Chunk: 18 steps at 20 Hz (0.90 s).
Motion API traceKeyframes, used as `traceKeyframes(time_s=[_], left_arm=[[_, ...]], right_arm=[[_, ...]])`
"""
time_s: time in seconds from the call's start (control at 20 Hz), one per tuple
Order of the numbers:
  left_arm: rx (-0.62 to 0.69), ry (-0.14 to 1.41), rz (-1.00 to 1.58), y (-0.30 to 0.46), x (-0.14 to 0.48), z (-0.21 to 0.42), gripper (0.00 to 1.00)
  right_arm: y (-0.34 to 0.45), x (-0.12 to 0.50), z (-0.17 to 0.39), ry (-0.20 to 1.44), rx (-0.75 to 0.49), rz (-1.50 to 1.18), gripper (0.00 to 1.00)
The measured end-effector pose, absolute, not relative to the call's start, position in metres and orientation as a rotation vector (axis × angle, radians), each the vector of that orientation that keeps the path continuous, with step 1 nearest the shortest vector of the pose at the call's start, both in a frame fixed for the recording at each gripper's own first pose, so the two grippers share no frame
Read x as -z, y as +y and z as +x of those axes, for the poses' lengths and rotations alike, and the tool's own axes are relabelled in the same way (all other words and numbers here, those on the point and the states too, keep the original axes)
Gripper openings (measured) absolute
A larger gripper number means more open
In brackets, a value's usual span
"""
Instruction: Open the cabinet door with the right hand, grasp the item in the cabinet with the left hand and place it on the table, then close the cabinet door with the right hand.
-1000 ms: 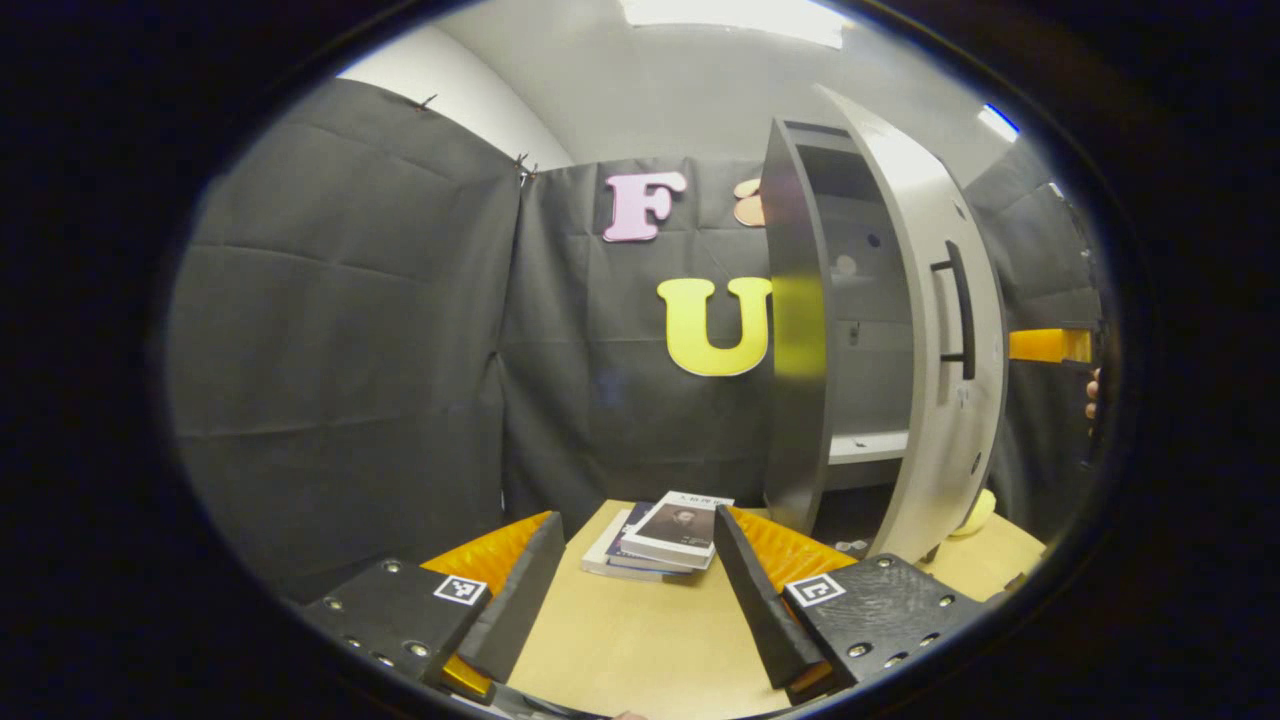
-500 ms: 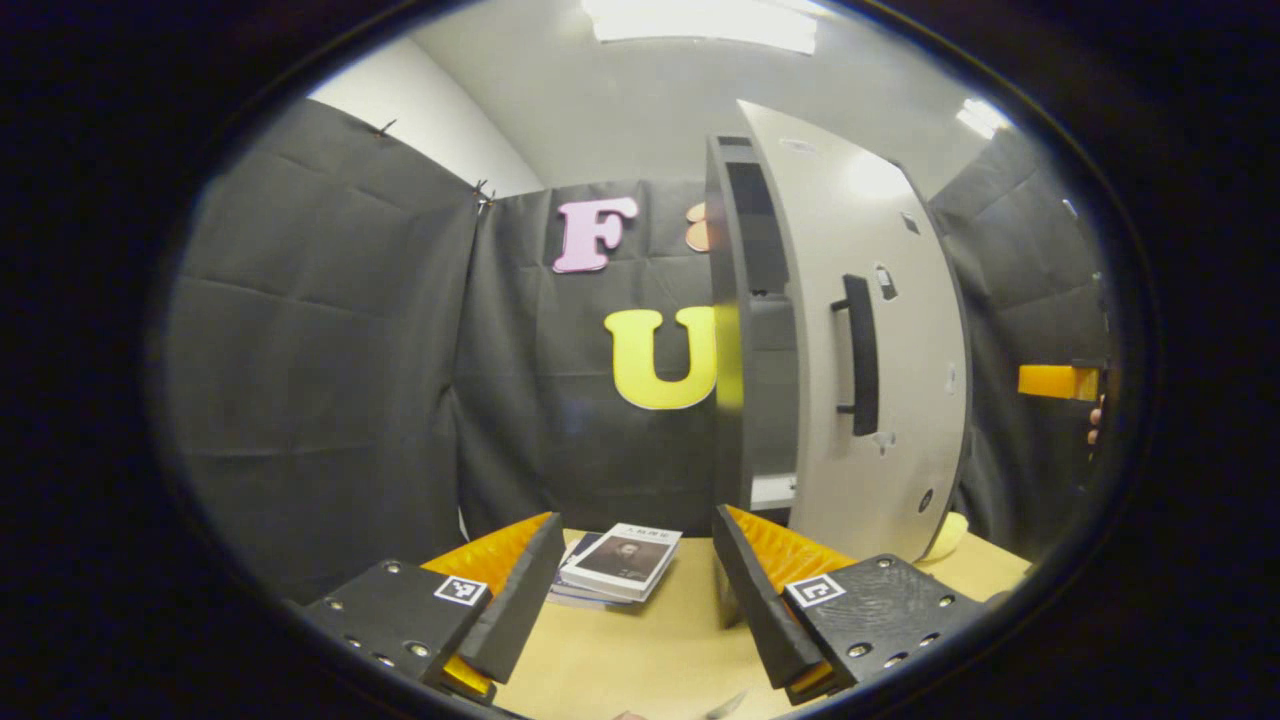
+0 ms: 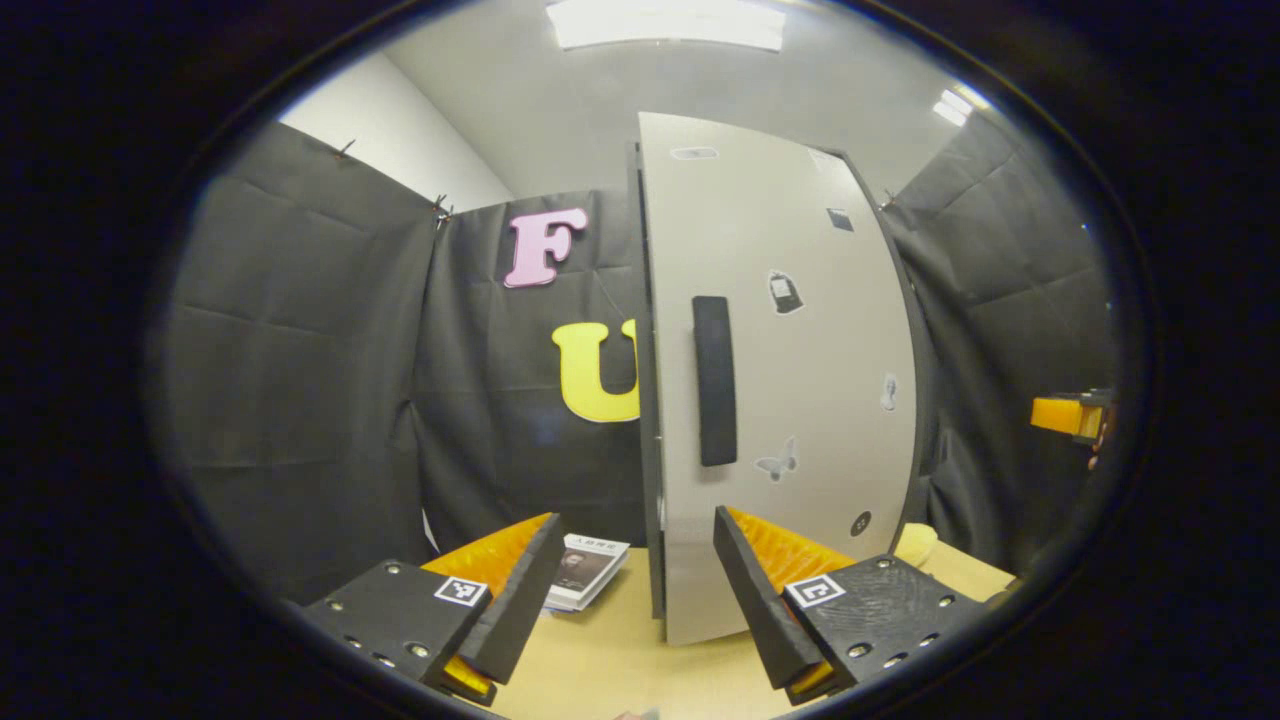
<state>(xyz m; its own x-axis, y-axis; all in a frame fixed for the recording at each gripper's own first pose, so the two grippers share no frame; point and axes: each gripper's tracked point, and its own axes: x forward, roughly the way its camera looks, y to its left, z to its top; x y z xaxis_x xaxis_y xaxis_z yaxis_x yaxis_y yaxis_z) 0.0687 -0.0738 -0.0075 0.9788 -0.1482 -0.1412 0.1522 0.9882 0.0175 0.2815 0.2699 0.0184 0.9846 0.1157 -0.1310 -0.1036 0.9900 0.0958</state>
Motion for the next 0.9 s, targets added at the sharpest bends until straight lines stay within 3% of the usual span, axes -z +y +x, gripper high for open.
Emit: traceKeyframes(time_s=[0.35, 0.9], left_arm=[[0.121, 0.115, 0.098, -0.093, -0.001, 0.056, 0.91], [0.134, 0.134, 0.063, -0.066, 0.013, 0.059, 0.91]], right_arm=[[0.262, 0.001, 0.273, 0.139, -0.141, 0.075, 0.98], [0.286, -0.022, 0.257, 0.090, -0.124, 0.037, 0.98]])
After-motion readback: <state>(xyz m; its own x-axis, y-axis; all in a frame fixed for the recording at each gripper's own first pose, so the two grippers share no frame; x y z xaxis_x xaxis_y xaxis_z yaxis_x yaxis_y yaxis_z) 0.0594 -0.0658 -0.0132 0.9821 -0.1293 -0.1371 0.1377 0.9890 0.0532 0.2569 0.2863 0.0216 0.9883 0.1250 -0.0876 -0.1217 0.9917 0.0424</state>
